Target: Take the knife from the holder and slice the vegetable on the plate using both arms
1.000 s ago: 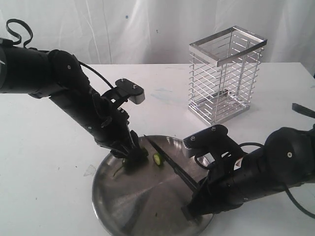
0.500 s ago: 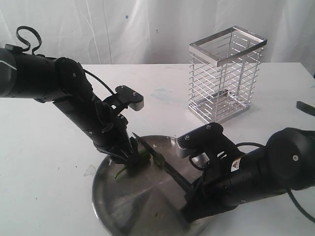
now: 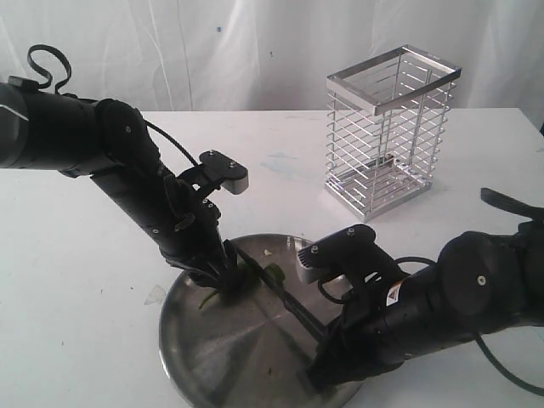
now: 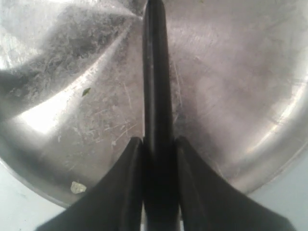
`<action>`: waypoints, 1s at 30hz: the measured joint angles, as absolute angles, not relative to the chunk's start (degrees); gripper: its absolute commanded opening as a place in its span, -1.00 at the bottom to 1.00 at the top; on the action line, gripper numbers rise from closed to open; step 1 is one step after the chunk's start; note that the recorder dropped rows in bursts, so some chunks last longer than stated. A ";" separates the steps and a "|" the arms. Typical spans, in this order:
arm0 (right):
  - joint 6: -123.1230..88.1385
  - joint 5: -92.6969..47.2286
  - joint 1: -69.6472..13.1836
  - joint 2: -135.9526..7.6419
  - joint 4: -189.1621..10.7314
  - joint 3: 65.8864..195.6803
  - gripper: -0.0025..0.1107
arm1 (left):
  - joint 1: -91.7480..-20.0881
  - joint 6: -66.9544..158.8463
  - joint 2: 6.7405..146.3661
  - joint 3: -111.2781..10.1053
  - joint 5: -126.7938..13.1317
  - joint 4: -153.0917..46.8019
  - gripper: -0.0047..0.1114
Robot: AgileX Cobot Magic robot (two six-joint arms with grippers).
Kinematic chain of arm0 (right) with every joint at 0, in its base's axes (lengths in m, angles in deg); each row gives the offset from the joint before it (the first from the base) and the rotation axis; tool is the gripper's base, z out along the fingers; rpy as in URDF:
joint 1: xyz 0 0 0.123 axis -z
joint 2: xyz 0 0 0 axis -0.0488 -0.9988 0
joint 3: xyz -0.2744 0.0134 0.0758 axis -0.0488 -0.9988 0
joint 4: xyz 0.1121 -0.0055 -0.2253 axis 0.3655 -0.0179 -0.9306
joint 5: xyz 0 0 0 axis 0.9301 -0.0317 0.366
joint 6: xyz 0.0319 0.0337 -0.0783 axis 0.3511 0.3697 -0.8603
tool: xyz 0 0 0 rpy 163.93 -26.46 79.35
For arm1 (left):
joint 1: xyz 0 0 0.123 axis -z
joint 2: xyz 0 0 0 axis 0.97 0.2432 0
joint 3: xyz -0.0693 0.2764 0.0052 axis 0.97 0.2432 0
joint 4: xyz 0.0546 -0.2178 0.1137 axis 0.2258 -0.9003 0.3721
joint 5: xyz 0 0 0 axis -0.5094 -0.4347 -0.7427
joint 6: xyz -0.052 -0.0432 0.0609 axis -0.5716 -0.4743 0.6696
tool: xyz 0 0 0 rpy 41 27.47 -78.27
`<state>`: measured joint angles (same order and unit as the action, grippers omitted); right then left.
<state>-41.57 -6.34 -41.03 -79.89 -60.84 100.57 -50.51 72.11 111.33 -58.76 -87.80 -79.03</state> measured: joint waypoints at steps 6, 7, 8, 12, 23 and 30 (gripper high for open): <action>-40.90 -6.79 -41.03 -79.89 -60.84 100.57 -0.96 | -50.51 72.11 111.33 -58.76 -87.80 -79.03 0.09; -40.90 -6.79 -41.03 -79.89 -60.84 100.57 -0.96 | -50.51 72.11 111.33 -58.76 -87.80 -79.03 0.09; -40.90 -6.79 -41.03 -79.89 -60.84 100.57 -0.96 | -50.51 72.11 111.33 -58.76 -87.80 -79.03 0.09; -40.85 -6.69 -41.03 -79.89 -60.84 100.57 -0.96 | -50.51 72.11 111.33 -58.76 -87.80 -79.03 0.09; -40.85 -6.69 -41.03 -79.89 -60.84 100.57 -0.96 | -50.51 71.54 111.33 -58.76 -87.80 -79.03 0.09; -40.31 -6.89 -41.03 -79.89 -60.74 100.57 -0.96 | -50.51 71.11 111.33 -58.76 -88.07 -79.03 0.09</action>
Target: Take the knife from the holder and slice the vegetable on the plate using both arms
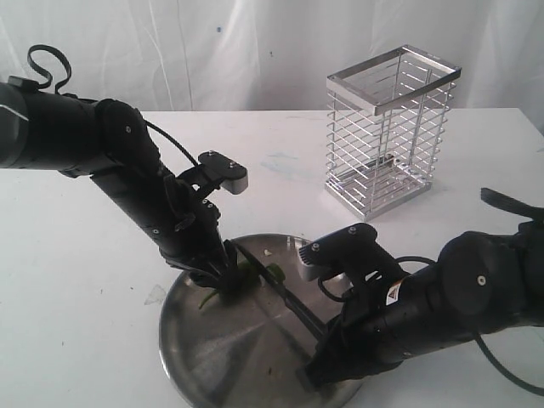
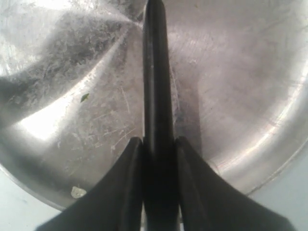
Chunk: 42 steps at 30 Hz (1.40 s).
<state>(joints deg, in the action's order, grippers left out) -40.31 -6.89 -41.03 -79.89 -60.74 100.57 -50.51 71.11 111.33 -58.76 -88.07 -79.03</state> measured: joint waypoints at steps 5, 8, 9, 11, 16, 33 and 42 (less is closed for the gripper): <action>-40.03 -6.89 -41.03 -81.31 -60.74 100.57 -0.96 | -50.51 70.99 111.33 -58.76 -88.24 -79.03 0.09; -40.03 -7.01 -41.03 -82.45 -60.74 100.57 -0.96 | -50.51 70.89 111.33 -58.76 -88.51 -79.03 0.09; -40.03 -7.13 -41.03 -82.58 -60.74 100.57 -0.96 | -50.51 70.89 111.33 -58.76 -88.65 -79.03 0.09; -40.03 -7.25 -41.03 -82.69 -60.74 100.57 -0.96 | -50.51 70.89 111.33 -58.76 -88.65 -79.03 0.09; -39.98 -7.25 -41.03 -82.69 -60.74 100.57 -0.96 | -50.51 70.62 111.33 -58.76 -88.12 -79.03 0.00; -39.89 -7.25 -41.03 -82.69 -60.74 100.57 -0.96 | -50.51 66.00 109.70 -58.76 -74.74 -84.01 -0.13; -39.89 -7.25 -41.03 -82.69 -60.74 100.57 -0.96 | -50.51 66.00 113.61 -58.76 -71.38 -88.46 -0.47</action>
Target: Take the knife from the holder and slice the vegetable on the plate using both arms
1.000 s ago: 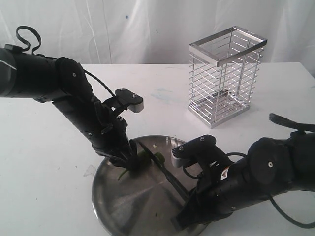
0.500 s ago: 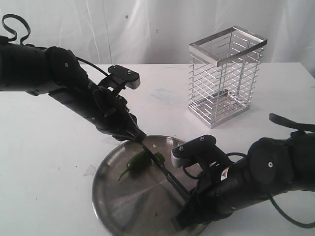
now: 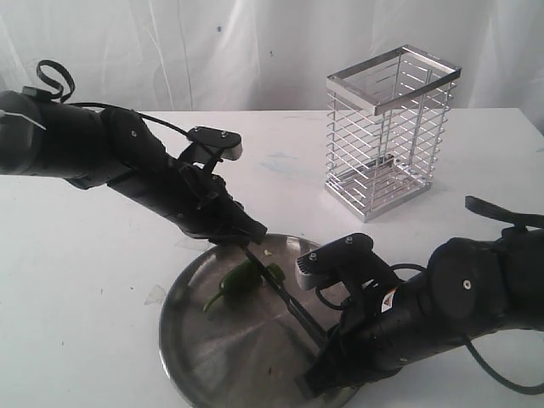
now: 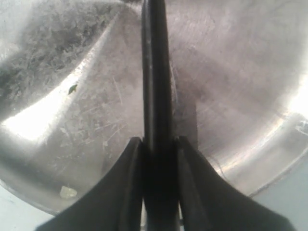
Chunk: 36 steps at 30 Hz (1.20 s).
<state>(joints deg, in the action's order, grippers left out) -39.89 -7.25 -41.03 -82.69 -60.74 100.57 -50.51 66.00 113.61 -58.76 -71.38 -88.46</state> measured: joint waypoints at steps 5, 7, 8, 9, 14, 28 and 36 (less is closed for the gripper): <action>-39.89 -7.25 -41.03 -82.69 -60.74 100.57 -0.96 | -50.51 66.00 114.21 -58.76 -70.70 -89.64 -0.47; -39.89 -7.25 -41.03 -82.69 -60.74 100.57 -0.96 | -50.51 66.00 114.21 -58.76 -70.20 -89.88 -0.47; -39.89 -7.25 -41.03 -82.69 -60.74 100.57 -0.96 | -50.51 66.00 114.21 -58.76 -70.09 -90.29 -0.47; -39.99 -7.25 -41.03 -82.69 -60.74 100.57 -0.96 | -50.51 66.21 114.21 -58.76 -69.82 -90.75 -0.47; -40.08 -7.25 -41.03 -82.69 -60.74 100.57 -0.96 | -50.51 71.75 114.32 -58.76 -69.02 -95.82 -0.47; -40.21 -6.10 -41.03 -82.69 -60.74 100.57 -0.96 | -50.61 77.45 121.93 -59.52 -66.80 -102.13 -0.47; -40.41 -5.71 -41.03 -82.69 -60.74 100.57 -0.96 | -50.61 78.16 113.37 -58.94 -66.02 -100.43 -0.47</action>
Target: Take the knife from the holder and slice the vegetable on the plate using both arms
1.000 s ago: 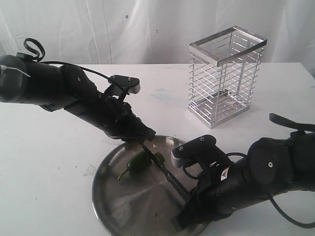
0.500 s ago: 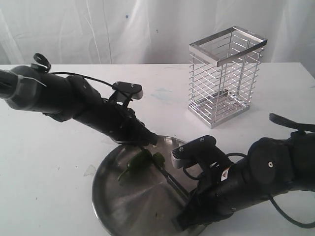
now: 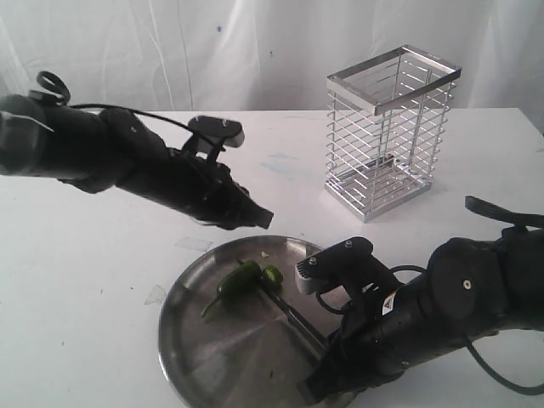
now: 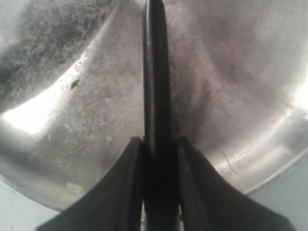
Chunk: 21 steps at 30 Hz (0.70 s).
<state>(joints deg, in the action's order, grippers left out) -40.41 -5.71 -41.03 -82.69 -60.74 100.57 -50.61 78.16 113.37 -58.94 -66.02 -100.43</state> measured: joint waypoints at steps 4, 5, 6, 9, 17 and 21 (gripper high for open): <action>-40.41 -5.71 -41.03 -82.69 -60.74 100.57 -0.96 | -50.61 78.29 110.55 -58.94 -66.82 -100.20 -0.47; -40.41 -5.71 -41.03 -82.69 -60.74 100.57 -0.96 | -50.61 78.29 110.55 -58.94 -67.31 -100.09 -0.47; -40.41 -5.71 -41.03 -82.69 -60.74 100.57 -0.96 | -50.61 78.29 110.66 -58.94 -67.77 -100.08 -0.47; -40.41 -5.59 -41.03 -82.69 -60.74 100.57 -0.96 | -50.61 78.29 111.39 -58.94 -69.52 -100.08 -0.47; -40.41 -4.24 -41.03 -82.69 -60.74 101.49 -0.96 | -50.61 78.91 115.25 -58.94 -76.12 -99.85 -0.47; -40.46 -3.43 -41.03 -82.77 -60.74 102.84 -0.96 | -50.61 79.20 115.56 -58.94 -78.34 -99.77 -0.47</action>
